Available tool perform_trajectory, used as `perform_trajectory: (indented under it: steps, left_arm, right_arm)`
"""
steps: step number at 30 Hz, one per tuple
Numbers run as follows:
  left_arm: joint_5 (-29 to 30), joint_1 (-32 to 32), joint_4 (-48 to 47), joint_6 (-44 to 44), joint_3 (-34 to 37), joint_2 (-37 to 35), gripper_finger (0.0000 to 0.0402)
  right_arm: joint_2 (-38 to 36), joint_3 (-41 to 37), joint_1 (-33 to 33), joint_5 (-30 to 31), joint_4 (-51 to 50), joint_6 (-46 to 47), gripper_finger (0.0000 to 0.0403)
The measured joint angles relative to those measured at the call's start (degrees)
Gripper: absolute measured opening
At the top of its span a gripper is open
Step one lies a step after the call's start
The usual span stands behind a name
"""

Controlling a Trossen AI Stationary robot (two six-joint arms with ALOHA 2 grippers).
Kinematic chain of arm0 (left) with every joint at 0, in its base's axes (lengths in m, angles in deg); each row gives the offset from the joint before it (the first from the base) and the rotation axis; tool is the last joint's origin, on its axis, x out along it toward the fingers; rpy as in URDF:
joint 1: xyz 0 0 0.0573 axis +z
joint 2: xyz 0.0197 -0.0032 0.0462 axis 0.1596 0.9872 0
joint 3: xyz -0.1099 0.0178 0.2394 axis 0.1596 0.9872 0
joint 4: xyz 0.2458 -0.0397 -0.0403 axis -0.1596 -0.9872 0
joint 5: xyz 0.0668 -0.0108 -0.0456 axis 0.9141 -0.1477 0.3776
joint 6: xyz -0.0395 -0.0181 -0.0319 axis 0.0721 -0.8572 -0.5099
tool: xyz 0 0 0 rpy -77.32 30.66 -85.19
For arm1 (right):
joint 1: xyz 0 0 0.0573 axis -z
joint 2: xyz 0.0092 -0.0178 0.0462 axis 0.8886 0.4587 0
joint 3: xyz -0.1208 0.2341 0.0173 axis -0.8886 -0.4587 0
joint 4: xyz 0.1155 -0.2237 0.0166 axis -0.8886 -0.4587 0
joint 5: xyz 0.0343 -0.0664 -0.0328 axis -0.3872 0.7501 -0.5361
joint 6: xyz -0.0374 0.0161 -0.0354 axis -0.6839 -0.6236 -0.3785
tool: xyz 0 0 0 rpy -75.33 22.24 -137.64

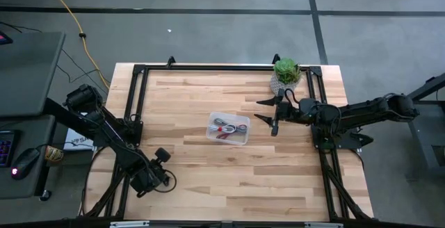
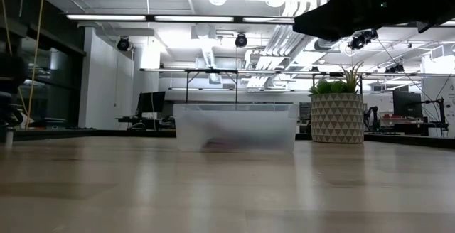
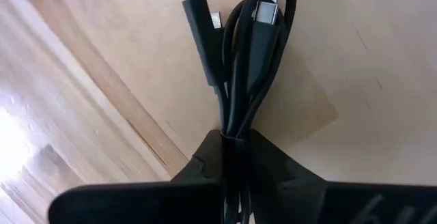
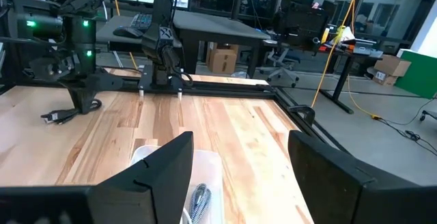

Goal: Pick and place USB-C Cables
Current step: Put the black charger cable into the transparent bin

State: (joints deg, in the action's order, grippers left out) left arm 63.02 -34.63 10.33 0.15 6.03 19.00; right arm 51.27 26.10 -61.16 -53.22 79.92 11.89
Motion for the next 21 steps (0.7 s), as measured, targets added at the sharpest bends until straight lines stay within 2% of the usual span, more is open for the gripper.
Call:
perform_trajectory:
  steps: [4,10,12,15,21]
  left_arm:
    - [0.0,0.0,0.0,-4.8,0.0,0.0,0.0008]
    - [-0.2,0.1,0.1,-5.4,0.0,0.0,0.0008]
    - [0.3,0.5,0.3,-8.1,0.0,0.0,0.0008]
    - [0.0,1.9,0.6,-12.3,0.0,0.0,0.0008]
    - [-1.0,5.2,2.7,-14.0,0.1,0.0,0.0008]
  right_arm:
    - [0.0,0.0,0.0,0.0,0.0,0.0,0.0232]
    - [0.0,0.0,0.0,0.0,0.0,0.0,0.0232]
    - [0.0,0.0,0.0,0.0,0.0,0.0,0.0232]
    - [0.0,0.0,0.0,0.0,0.0,0.0,0.0232]
    - [0.0,0.0,0.0,0.0,-0.1,0.0,0.0232]
